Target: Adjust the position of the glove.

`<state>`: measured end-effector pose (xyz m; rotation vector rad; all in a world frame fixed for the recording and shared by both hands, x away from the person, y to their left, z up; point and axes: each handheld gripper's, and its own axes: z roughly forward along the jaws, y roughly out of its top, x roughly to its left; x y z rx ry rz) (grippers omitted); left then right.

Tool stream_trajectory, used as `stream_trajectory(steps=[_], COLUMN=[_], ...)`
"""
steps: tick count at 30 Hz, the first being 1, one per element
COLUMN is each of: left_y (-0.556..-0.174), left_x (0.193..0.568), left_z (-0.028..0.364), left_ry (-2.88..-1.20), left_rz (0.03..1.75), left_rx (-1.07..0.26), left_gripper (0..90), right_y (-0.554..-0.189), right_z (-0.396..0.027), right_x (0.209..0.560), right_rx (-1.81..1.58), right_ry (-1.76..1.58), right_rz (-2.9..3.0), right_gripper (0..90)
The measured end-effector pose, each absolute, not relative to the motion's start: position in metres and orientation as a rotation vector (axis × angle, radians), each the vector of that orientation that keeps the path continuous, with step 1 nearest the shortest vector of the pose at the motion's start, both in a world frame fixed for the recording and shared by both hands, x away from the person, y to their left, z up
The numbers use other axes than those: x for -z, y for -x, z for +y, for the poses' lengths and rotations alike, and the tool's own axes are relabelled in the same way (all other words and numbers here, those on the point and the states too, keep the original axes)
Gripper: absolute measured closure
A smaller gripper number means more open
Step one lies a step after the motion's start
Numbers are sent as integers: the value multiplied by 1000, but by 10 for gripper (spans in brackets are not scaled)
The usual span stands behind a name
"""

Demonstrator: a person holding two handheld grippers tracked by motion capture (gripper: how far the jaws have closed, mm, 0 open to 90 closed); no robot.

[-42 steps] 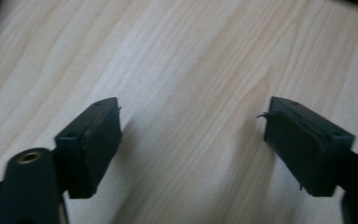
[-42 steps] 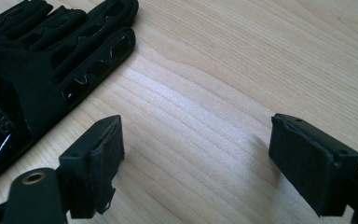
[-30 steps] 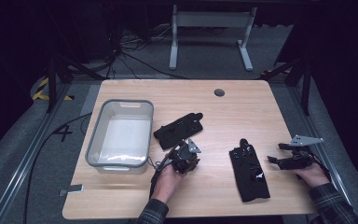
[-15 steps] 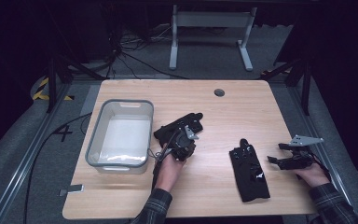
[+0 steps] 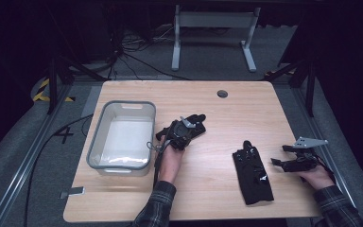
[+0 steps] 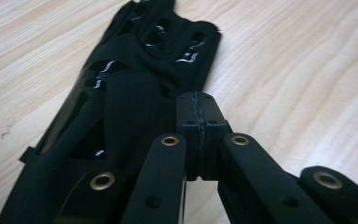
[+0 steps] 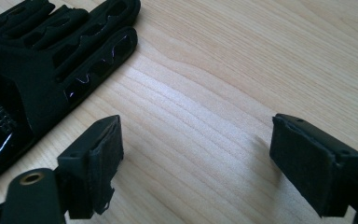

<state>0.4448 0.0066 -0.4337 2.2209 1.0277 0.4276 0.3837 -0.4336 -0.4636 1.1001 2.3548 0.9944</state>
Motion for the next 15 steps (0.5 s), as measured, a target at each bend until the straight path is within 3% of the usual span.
stream_trajectory(steps=[15], left_y=[-459], left_x=[451], left_z=[7], left_ry=[-2281], left_rz=[1068], left_rx=[-361], left_gripper=[899], right_y=[-384], right_z=[-434], right_x=[464], right_rx=[-995], right_ry=[-1099], right_rz=[2355], right_gripper=[179])
